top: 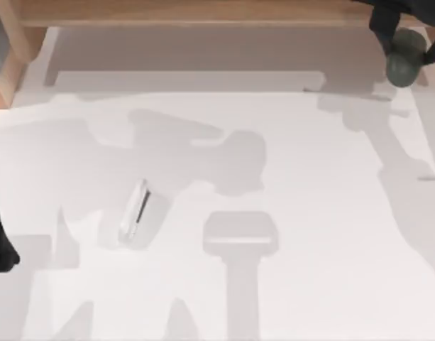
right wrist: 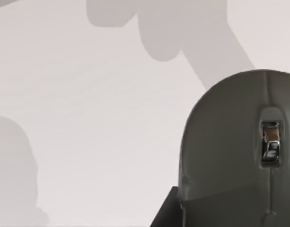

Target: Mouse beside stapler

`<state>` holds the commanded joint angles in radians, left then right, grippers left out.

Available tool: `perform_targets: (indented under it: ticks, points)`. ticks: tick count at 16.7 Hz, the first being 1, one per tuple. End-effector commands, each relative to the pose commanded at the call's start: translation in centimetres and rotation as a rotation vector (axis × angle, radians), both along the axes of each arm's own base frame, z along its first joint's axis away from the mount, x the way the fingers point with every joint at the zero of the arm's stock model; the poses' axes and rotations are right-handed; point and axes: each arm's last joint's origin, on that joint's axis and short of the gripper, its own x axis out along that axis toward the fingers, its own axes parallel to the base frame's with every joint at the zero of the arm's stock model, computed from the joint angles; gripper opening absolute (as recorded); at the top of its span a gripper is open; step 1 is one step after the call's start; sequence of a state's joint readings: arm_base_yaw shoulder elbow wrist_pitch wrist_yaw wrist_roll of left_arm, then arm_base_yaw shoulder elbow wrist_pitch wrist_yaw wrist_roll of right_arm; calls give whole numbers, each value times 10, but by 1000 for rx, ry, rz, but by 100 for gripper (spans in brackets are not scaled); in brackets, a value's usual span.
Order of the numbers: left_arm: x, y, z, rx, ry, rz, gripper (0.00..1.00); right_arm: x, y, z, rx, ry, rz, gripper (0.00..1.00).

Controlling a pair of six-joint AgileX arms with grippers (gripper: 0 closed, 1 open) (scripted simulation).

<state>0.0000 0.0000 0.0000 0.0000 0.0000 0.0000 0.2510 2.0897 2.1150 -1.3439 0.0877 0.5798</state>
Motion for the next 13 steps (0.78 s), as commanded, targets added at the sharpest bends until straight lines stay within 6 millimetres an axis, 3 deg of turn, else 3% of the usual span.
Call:
perform_targets:
  ticks: [8, 13]
  points:
    - [0, 0, 0, 0, 0, 0, 100, -35, 155, -81, 2, 94, 183, 0]
    - [0, 0, 0, 0, 0, 0, 100, -70, 219, -129, -24, 148, 280, 0]
